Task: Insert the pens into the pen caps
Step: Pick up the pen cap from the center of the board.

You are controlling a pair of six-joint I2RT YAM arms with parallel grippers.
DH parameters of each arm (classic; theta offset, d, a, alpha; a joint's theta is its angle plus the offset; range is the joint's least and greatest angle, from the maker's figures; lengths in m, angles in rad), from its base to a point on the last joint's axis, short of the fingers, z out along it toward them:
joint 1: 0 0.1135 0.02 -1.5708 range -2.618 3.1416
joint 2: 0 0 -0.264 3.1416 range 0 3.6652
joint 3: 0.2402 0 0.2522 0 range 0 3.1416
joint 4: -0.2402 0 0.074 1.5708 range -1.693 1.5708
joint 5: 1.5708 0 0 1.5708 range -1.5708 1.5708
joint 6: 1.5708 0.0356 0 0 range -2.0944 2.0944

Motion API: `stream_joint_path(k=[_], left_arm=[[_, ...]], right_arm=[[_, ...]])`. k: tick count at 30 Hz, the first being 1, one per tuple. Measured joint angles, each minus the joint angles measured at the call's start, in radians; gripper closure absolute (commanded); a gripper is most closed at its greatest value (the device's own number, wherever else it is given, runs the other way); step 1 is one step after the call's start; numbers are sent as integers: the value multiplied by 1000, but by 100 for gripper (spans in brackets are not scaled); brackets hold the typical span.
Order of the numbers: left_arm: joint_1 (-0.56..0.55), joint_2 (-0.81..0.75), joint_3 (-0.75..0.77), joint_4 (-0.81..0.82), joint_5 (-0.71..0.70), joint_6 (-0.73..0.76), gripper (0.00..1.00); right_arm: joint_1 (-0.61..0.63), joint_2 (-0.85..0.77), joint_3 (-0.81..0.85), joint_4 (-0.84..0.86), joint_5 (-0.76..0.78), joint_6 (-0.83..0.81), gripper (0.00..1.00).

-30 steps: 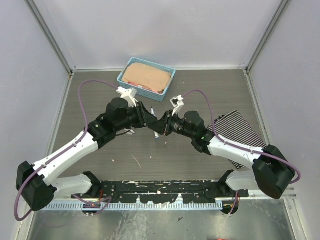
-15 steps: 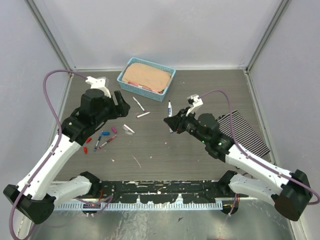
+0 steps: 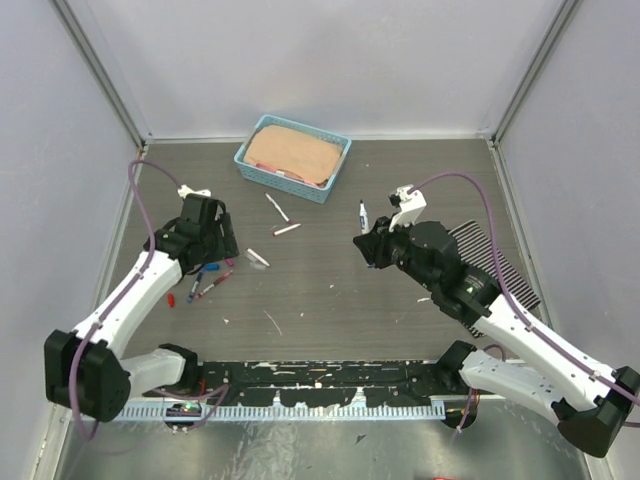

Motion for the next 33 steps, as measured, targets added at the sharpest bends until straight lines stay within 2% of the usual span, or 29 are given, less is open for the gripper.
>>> stream_joint_path(k=[5,16,33], left_arm=[[100,81,-48,43,43,6,29],[225,289,-49,119,130,51,35],[258,348,-49,142,133,70,41]], right_arm=[[0,-30,-9,-71,-14,17,98],[0,-45,-21,-135,-23,26,97],[0,6,-21,-134,-50,26,97]])
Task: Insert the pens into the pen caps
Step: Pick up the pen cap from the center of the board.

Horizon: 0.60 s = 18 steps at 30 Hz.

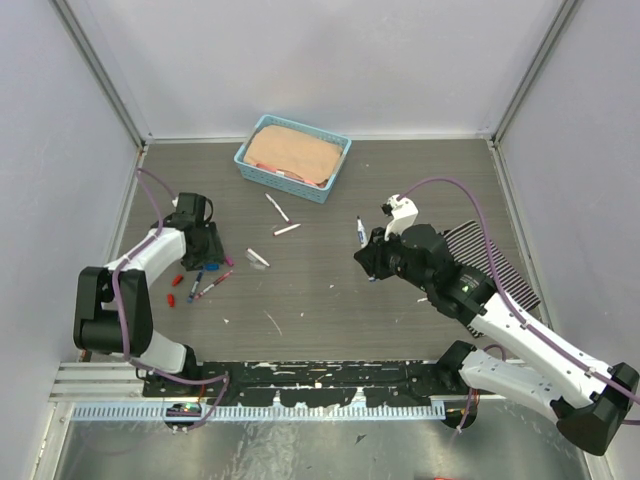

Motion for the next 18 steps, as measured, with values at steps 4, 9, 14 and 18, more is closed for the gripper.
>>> stream_joint_path(k=[4,9,14,18], left_arm=[[0,10,0,6,0,2,43],[1,32,0,8,0,4,43],[5,40,0,13,0,6,45],[8,50,0,14,0,6,47]], right_arm=[[0,8,0,0,-5,0,96],[0,8,0,0,-7,0,96],[0,8,0,0,-7,0,96],[0,8,0,0,-7,0,96]])
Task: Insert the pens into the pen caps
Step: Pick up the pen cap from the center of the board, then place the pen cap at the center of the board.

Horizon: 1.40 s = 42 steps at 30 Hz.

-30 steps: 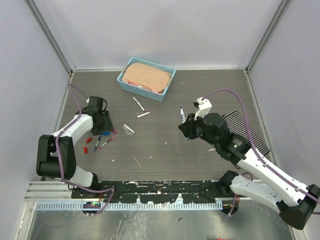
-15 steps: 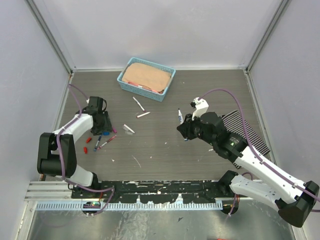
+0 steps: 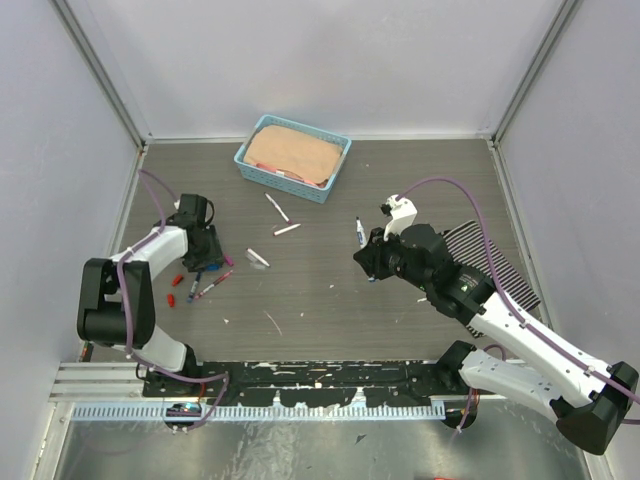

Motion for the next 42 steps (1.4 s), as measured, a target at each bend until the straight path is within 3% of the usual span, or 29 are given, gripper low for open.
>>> stream_joint_path(k=[26,34,37,42], left_arm=[[5,18,0,26,16,6,64],[-13,-140,-19,8,23,-3,63],[-78,-189,-21,-2,23,-18,63],[-340,-182,-20,-1,18,-74,62]], right_arm=[[0,0,0,0,-7,0,96],[0,-2,2,-8,5,0,95],[0,-8,7,-22,17,0,96],[0,-43,9,-48,51,3,96]])
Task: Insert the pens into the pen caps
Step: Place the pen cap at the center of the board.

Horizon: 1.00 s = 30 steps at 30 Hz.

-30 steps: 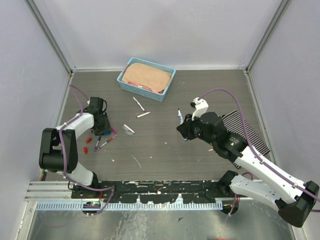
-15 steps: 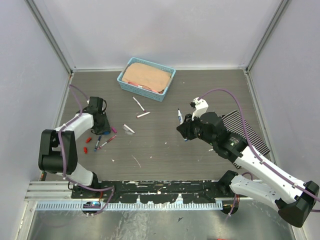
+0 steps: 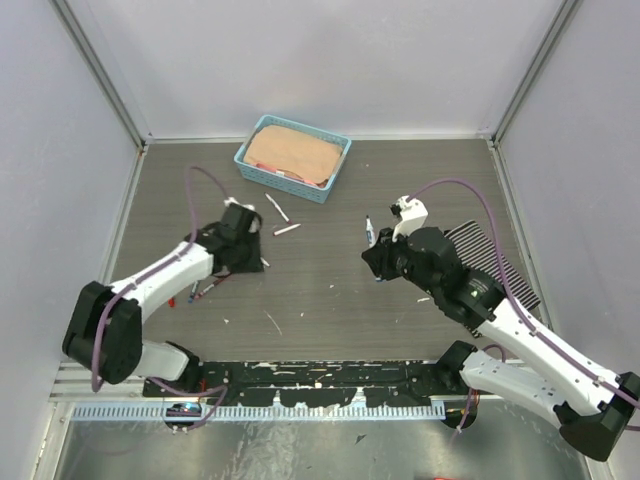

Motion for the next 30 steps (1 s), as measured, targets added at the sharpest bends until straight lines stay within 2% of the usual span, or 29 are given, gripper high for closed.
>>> stream_joint_path(k=[5,8,12,19,30], left_arm=[[-270,117,47,36,26,-3,62],[-379,209,109,54,60,62,61],[-472,317,208,55,102,178,62],[-486,418,264,52,144,306,55],[-506,447,295,33,137,355,34]], right_arm=[[0,-61,10,-33,56,16,96],[0,-108,27,-63,94,23,96],[0,-156,47,-103,140,24,96],[0,-232,61,-185,205,38,96],[0,-261,75,-245,238,48,96]])
